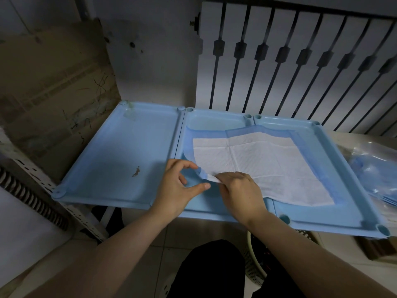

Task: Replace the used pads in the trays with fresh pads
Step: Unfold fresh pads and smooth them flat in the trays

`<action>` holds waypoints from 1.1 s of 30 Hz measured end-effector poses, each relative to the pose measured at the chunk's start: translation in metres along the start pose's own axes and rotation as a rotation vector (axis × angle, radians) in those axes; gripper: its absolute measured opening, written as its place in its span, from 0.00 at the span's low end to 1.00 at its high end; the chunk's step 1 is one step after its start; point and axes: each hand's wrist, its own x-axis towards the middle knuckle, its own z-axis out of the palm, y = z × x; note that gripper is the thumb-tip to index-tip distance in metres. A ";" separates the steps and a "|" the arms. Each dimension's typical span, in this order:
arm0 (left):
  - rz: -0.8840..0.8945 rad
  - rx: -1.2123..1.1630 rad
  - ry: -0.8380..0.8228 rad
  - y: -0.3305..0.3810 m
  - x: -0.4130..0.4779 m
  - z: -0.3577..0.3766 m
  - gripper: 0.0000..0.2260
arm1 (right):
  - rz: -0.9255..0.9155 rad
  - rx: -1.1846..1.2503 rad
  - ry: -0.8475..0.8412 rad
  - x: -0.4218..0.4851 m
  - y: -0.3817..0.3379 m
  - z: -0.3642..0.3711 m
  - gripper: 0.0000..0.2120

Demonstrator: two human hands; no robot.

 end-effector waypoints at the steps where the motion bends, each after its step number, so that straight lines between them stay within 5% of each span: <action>1: 0.022 0.015 -0.010 0.000 0.001 -0.001 0.19 | 0.000 -0.001 0.001 0.000 -0.001 -0.001 0.11; 12: 0.168 0.076 0.016 -0.002 0.000 0.000 0.05 | -0.023 -0.055 0.025 0.000 -0.004 -0.003 0.14; 20: 0.030 -0.013 0.142 -0.003 -0.006 -0.011 0.08 | -0.068 -0.112 0.017 0.002 -0.005 0.001 0.11; 22: 0.127 0.087 0.160 -0.001 -0.010 -0.017 0.21 | -0.070 -0.128 0.012 0.002 -0.006 0.002 0.14; 25: 0.426 0.494 -0.021 -0.001 -0.007 -0.024 0.36 | -0.090 -0.156 -0.032 0.000 -0.007 0.002 0.13; 30: 0.785 0.646 -0.027 0.001 0.007 -0.022 0.04 | -0.176 -0.154 -0.018 0.000 -0.005 0.002 0.14; 33: 0.860 0.666 -0.027 -0.002 0.007 -0.020 0.07 | -0.258 -0.206 0.064 0.002 -0.010 0.008 0.13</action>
